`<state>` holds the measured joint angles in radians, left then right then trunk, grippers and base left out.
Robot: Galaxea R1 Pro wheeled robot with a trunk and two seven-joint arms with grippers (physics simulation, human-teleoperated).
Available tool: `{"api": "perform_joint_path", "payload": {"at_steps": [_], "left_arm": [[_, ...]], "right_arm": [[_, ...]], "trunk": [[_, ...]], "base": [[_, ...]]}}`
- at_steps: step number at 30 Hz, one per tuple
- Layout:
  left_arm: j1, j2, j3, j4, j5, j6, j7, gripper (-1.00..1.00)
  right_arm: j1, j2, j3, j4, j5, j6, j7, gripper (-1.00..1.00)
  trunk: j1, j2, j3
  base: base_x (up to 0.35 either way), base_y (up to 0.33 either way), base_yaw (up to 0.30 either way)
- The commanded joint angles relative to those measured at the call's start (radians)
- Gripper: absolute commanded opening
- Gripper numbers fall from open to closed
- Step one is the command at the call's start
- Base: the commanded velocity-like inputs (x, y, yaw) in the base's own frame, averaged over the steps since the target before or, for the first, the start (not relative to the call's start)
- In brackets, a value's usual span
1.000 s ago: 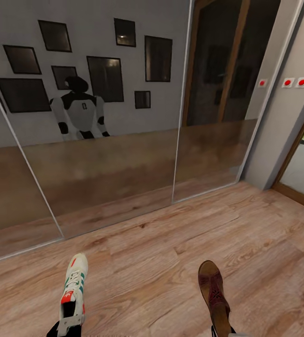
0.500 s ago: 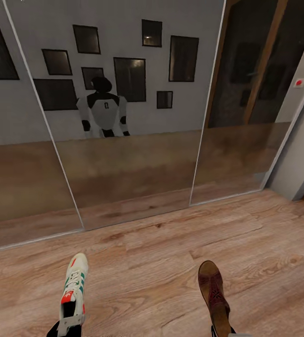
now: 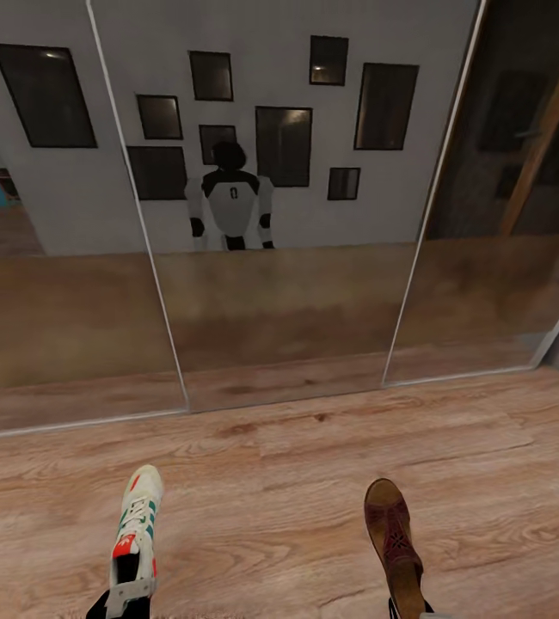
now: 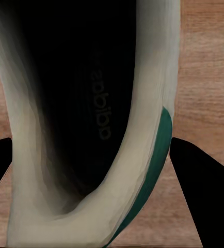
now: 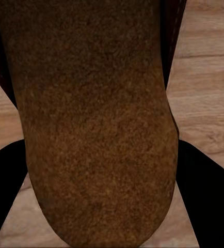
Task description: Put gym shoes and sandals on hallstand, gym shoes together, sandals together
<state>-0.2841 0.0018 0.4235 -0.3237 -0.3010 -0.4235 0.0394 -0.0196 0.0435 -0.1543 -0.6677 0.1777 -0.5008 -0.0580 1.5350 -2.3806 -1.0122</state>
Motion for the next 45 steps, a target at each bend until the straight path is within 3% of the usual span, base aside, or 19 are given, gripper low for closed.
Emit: {"api": "perform_joint_path", "payload": {"at_steps": [1, 45], "left_arm": [[-0.001, 0.0, 0.004, 0.002, -0.01, -0.004, 0.004, -1.0], [-0.001, 0.0, 0.004, 0.002, -0.01, -0.004, 0.004, -1.0]], "right_arm": [[0.0, 0.001, -0.004, 0.0, 0.011, -0.002, -0.005, -1.0], [0.0, 0.002, -0.002, -0.001, 0.011, -0.002, -0.006, -1.0]], "trunk": [[0.0, 0.0, -0.001], [0.0, 0.0, -0.005]], "base": [[0.0, 0.0, 0.279], [0.0, 0.0, 0.278]]}}
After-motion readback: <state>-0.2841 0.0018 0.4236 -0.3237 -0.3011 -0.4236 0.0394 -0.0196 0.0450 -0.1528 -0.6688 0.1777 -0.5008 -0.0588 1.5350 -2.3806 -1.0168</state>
